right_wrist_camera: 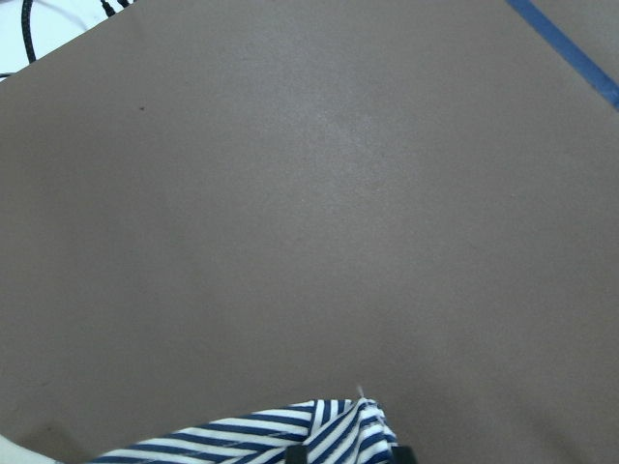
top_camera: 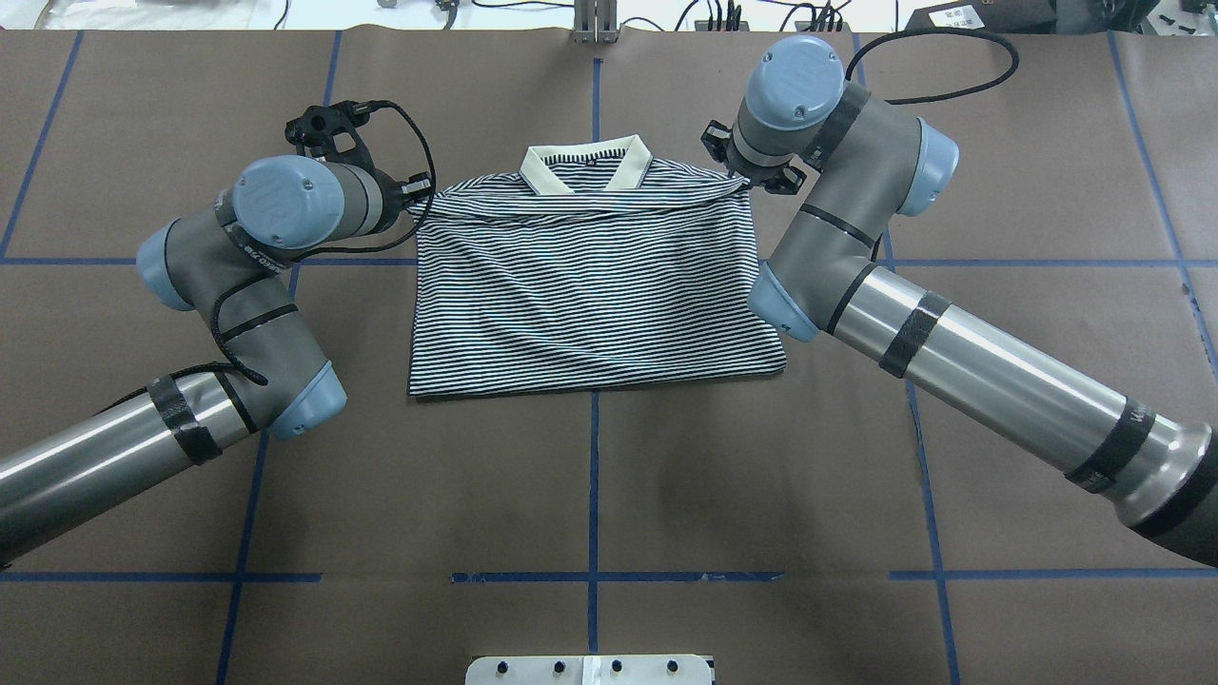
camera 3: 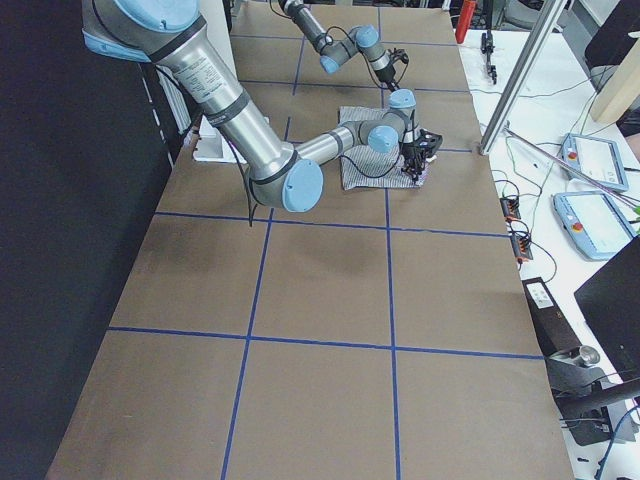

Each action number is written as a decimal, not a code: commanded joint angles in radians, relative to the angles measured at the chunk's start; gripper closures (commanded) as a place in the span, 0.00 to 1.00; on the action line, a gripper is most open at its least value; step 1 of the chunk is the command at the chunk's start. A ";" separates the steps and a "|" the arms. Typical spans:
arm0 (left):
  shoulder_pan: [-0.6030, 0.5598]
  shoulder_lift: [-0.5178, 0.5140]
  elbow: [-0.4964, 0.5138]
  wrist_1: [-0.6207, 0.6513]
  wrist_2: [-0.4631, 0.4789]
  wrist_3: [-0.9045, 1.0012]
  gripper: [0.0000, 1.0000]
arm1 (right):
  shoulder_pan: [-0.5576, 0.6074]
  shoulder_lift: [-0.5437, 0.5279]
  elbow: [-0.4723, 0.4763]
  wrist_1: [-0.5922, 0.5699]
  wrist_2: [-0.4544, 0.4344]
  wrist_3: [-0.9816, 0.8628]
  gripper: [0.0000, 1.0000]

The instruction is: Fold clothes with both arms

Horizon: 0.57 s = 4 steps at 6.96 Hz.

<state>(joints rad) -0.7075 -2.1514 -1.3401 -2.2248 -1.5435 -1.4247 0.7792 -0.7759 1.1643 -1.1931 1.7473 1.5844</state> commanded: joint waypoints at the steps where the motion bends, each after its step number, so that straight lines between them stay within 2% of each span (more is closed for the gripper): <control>1: -0.004 0.011 -0.005 -0.111 -0.006 -0.006 0.68 | 0.006 -0.037 0.084 0.030 0.046 0.011 0.45; 2: -0.001 0.016 -0.005 -0.113 -0.006 -0.010 0.66 | -0.033 -0.153 0.244 0.026 0.085 0.034 0.39; 3: -0.001 0.018 -0.007 -0.115 -0.006 -0.011 0.65 | -0.097 -0.274 0.393 0.026 0.080 0.107 0.35; 4: 0.003 0.024 -0.007 -0.115 -0.006 -0.032 0.64 | -0.144 -0.375 0.487 0.029 0.075 0.136 0.34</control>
<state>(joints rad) -0.7077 -2.1335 -1.3461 -2.3364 -1.5492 -1.4396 0.6949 -1.0225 1.5133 -1.1668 1.8223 1.6726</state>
